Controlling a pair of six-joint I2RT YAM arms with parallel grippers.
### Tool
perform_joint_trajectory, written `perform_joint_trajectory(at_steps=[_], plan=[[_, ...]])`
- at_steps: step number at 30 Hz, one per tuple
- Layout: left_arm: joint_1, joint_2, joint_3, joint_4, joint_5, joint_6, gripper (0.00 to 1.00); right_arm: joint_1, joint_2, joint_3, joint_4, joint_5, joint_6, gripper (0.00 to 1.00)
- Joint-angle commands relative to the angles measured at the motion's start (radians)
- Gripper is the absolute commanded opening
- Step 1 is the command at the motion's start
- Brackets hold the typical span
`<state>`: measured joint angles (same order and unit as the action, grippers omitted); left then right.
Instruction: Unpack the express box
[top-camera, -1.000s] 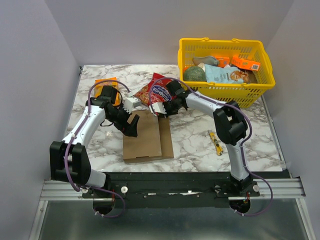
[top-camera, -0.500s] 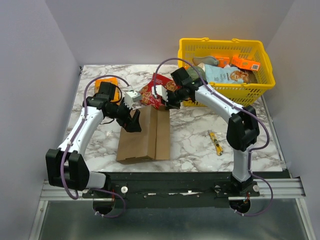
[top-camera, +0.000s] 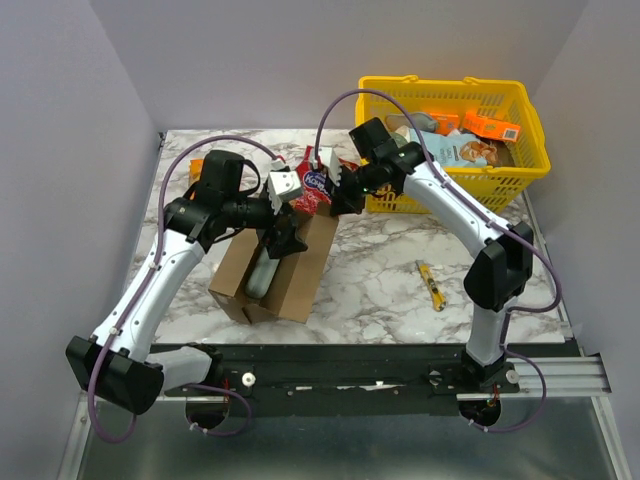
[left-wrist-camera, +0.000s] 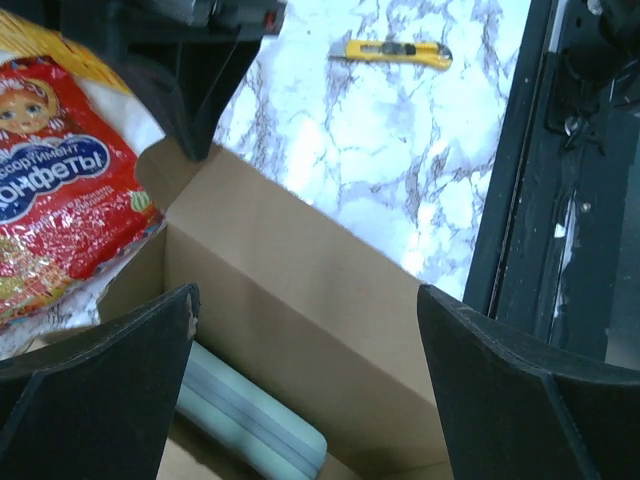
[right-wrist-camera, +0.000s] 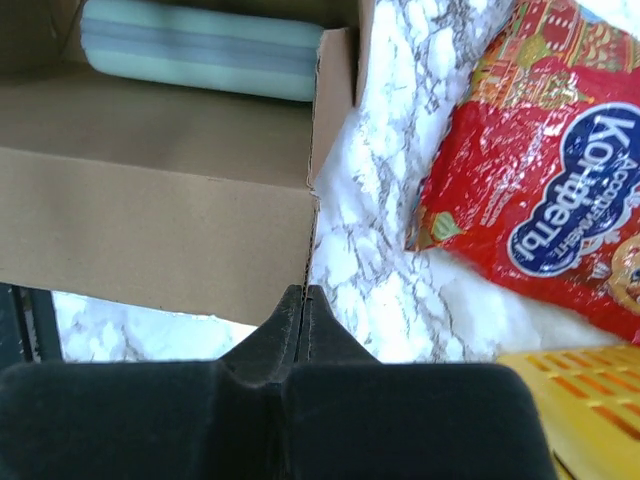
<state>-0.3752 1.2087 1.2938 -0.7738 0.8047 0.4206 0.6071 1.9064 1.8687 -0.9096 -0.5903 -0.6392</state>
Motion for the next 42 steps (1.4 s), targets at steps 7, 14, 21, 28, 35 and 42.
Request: perform_joint_trajectory(at_steps=[7, 14, 21, 28, 35, 42], plan=[[0.009, 0.043, -0.131, -0.113, -0.208, 0.185, 0.99, -0.001, -0.17, -0.126, -0.04, 0.047, -0.054, 0.0], [0.071, 0.042, -0.168, -0.107, -0.355, 0.167, 0.99, -0.012, -0.283, -0.281, -0.035, 0.118, -0.137, 0.0], [0.167, 0.032, -0.177, -0.025, -0.447, 0.136, 0.99, -0.075, -0.378, -0.433, 0.024, 0.167, -0.162, 0.0], [0.168, 0.055, -0.22, -0.022, -0.38, 0.066, 0.99, -0.078, -0.406, -0.599, 0.218, 0.237, -0.134, 0.18], [0.144, 0.07, -0.176, -0.03, -0.395, -0.05, 0.99, -0.078, -0.487, -0.517, 0.224, 0.274, 0.014, 0.78], [0.147, 0.14, -0.226, -0.03, -0.507, -0.112, 0.99, -0.078, -0.566, -0.278, 0.066, 0.283, 0.165, 1.0]])
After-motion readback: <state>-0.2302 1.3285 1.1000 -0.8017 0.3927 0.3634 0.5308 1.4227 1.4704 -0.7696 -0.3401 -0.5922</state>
